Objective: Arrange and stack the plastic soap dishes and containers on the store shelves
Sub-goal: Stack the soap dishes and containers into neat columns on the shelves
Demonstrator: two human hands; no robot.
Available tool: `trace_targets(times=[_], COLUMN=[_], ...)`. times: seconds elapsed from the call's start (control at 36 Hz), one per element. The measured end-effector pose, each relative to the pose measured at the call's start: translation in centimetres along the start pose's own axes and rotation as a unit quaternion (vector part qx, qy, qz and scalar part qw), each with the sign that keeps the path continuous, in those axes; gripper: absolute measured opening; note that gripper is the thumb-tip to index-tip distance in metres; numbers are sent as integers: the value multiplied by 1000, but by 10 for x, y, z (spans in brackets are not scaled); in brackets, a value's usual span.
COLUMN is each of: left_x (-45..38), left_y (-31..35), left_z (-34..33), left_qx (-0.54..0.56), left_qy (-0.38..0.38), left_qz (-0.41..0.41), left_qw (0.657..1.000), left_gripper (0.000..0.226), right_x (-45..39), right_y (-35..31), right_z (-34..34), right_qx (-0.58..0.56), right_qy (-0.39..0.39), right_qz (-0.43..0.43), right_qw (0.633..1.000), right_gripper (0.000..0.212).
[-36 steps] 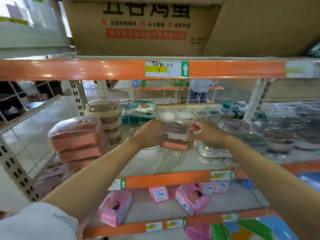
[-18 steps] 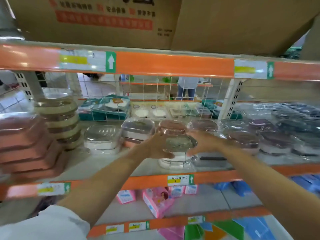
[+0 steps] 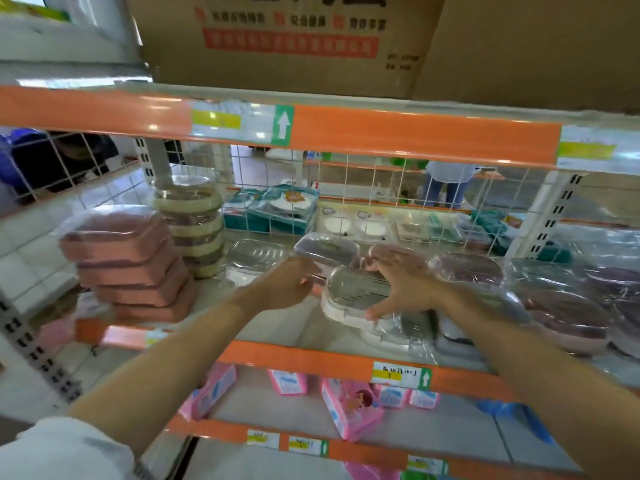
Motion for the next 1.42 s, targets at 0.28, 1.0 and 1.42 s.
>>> trace_targets(times=[0.28,1.0,1.42], left_x=[70,32,-27], left_y=[-70,-45,23], left_z=[52,35,-20], left_qx=[-60,-38,-31], left_qy=[65,-12,-77], left_qz=[175,89,-5], left_qw=[981,995,997], left_gripper=[28,32,20], right_x=[-71,-79,3], right_y=[-96,-82,32], right_z=[37,40,-37], right_qx=[-94,-146,14], right_qy=[106,117,-102], right_qz=[67,25,-120], right_qw=[988,982,987], right_gripper=[94,60,74])
Point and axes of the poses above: each hand's wrist, its own x-axis away from the middle knuckle, its own z-axis out of the back of the hand, y = z × x, the point moved 3 cm from there along -x, towards the middle knuckle, and after that the axes turned 11 degrees about -y, right-handed, at the moved point
